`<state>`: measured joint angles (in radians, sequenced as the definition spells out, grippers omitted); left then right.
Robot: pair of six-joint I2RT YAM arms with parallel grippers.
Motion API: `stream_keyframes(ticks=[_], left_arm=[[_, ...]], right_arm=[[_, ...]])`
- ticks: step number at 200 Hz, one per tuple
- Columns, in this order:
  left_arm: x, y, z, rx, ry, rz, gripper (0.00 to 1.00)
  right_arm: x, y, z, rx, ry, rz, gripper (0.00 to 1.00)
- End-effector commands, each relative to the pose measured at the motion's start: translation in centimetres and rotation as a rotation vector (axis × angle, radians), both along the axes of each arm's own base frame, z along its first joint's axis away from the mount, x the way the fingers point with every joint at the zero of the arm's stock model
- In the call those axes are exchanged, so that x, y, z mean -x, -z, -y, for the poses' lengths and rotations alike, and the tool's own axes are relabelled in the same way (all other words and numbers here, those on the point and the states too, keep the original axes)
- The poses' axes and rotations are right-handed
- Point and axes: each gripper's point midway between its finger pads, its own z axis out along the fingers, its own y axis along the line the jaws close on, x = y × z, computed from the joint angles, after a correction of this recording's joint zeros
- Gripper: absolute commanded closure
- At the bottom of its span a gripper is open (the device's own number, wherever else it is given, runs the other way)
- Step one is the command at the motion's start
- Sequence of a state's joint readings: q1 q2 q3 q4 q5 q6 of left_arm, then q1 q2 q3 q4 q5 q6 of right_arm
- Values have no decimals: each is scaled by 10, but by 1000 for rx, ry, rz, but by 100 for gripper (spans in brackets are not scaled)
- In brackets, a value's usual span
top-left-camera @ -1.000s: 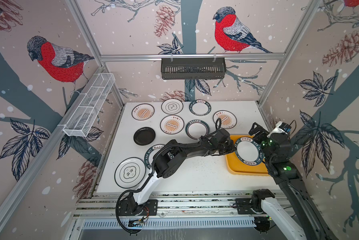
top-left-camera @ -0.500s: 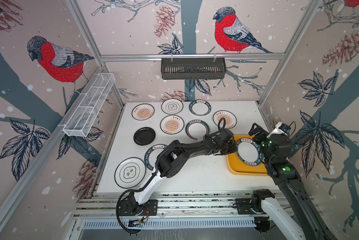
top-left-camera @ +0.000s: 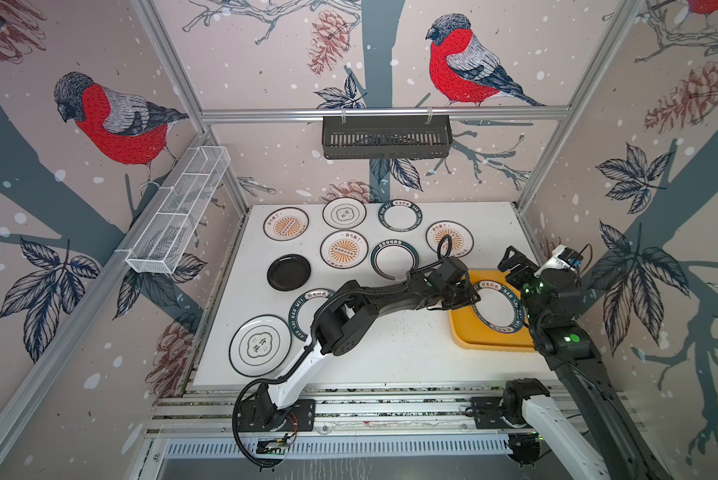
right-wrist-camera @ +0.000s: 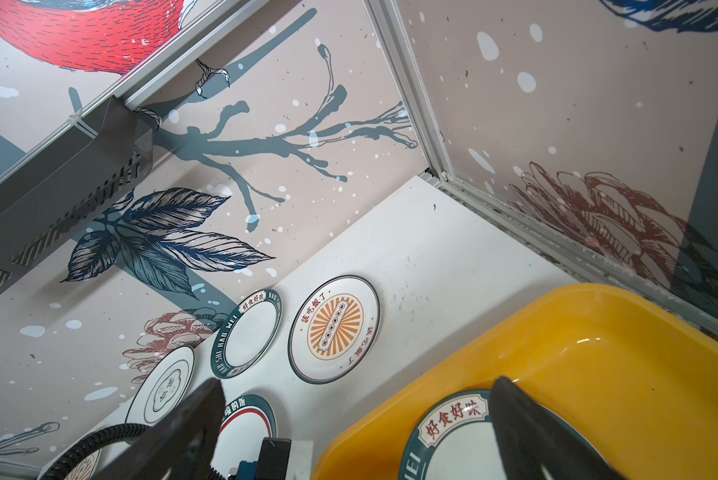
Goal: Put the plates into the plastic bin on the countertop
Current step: 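Lower the green-rimmed plate into the yellow bin with the left gripper, then open and withdraw the left gripper while the right arm reaches toward the sunburst plate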
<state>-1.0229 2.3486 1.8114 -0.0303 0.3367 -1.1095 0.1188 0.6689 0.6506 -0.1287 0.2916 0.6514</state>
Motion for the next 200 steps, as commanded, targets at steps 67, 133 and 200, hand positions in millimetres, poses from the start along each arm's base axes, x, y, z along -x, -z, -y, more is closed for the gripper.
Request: stream_keyframes(ticks=[67,133,200], left_arm=[[-3,-8,-14,-66,-13,87,45],[-3,13,-38,-151,-26,79,41],[-10,-5,-51,-154,-3,173,36]], right_arm=[[-3,-5,3,-8,18,23,0],[-2,-4,6,-12,36,19,0],[-2,-5,5,-18,34,23,0]])
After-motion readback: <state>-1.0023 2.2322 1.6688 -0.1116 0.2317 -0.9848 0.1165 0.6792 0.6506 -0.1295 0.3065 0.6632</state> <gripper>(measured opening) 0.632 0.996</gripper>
